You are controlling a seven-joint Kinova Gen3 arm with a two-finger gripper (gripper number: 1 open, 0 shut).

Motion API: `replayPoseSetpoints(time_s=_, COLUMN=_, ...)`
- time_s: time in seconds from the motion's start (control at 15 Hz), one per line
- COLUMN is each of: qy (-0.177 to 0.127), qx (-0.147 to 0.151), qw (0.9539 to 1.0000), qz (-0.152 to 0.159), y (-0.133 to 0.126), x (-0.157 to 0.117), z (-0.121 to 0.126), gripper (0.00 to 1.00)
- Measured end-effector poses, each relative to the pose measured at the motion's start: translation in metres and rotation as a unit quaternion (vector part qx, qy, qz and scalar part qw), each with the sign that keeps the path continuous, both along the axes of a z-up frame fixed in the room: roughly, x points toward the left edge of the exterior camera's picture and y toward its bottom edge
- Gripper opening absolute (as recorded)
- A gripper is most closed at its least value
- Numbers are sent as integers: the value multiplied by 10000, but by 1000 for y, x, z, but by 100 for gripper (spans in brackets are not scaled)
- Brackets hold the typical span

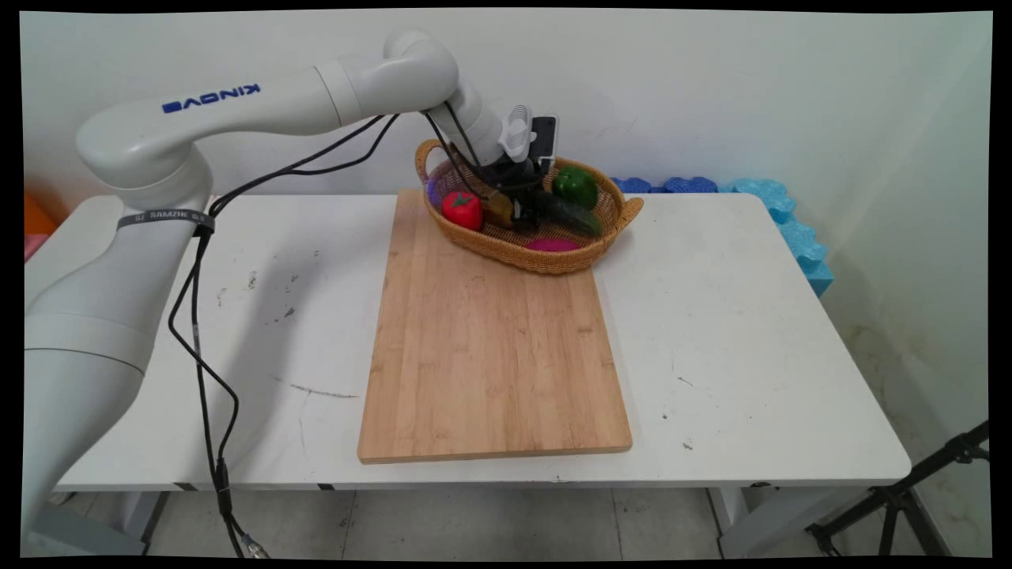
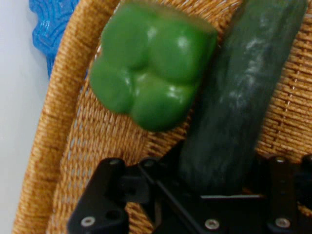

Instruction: Pick up the cucumber from the vegetable basket, then place the picked object on the cutting board

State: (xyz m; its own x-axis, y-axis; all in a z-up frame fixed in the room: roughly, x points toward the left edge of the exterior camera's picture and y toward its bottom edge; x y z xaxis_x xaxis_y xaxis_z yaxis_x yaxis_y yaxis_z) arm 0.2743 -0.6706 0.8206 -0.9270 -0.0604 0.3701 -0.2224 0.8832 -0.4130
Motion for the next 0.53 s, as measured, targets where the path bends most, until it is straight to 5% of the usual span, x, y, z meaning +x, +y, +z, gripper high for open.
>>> replayPoseSetpoints(time_s=0.53, qy=-76, qx=-38, qw=9998, qz=-153, y=16, x=4, z=16, gripper=0)
